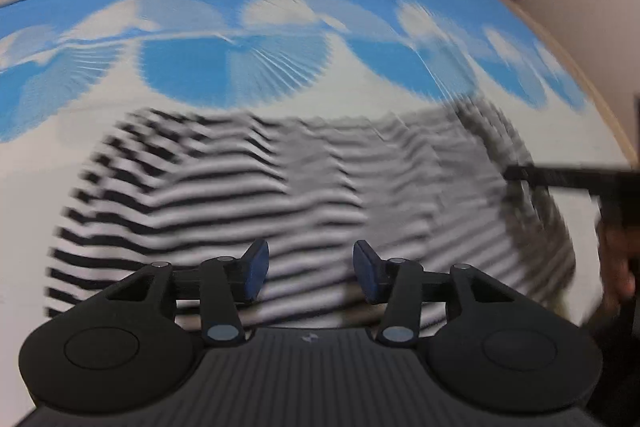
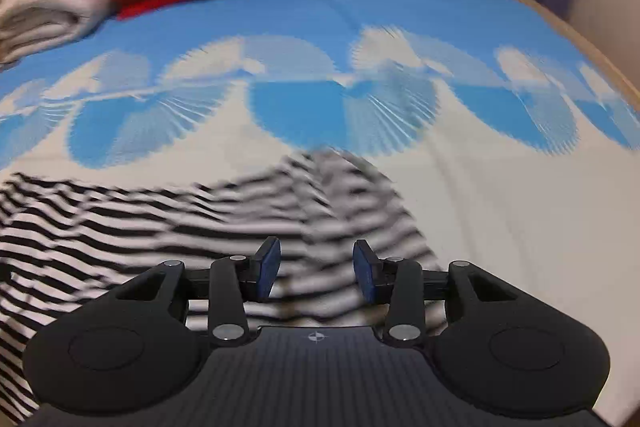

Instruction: Fold small clothes

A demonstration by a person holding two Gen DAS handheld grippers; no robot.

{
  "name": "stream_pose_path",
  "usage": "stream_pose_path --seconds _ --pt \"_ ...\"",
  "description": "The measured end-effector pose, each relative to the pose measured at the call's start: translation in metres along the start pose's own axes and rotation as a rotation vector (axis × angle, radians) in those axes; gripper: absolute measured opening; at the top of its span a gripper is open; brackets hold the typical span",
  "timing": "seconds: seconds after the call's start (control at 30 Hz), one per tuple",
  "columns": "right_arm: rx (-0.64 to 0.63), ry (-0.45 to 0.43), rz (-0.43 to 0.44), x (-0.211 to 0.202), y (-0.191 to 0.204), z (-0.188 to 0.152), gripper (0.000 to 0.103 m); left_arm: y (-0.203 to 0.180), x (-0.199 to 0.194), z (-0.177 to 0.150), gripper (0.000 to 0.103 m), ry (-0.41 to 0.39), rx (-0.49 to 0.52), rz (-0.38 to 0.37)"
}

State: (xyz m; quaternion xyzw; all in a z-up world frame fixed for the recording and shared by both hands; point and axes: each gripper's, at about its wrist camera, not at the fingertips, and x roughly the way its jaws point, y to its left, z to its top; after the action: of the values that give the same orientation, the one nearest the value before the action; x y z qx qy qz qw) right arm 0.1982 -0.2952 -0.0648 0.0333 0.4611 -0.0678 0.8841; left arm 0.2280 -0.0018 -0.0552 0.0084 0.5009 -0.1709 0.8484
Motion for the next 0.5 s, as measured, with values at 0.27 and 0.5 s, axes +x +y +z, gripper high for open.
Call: stream_pose_path --seconds 0.27,0.5 --pt "-0.002 0.142 -0.081 0.025 -0.013 -0.013 0.045 0.016 0.011 -0.002 0.054 0.012 -0.122 0.111" --pt "-0.012 0.107 -0.063 0.011 -0.016 -0.011 0.047 0.05 0.021 -0.008 0.052 0.084 -0.227 0.176"
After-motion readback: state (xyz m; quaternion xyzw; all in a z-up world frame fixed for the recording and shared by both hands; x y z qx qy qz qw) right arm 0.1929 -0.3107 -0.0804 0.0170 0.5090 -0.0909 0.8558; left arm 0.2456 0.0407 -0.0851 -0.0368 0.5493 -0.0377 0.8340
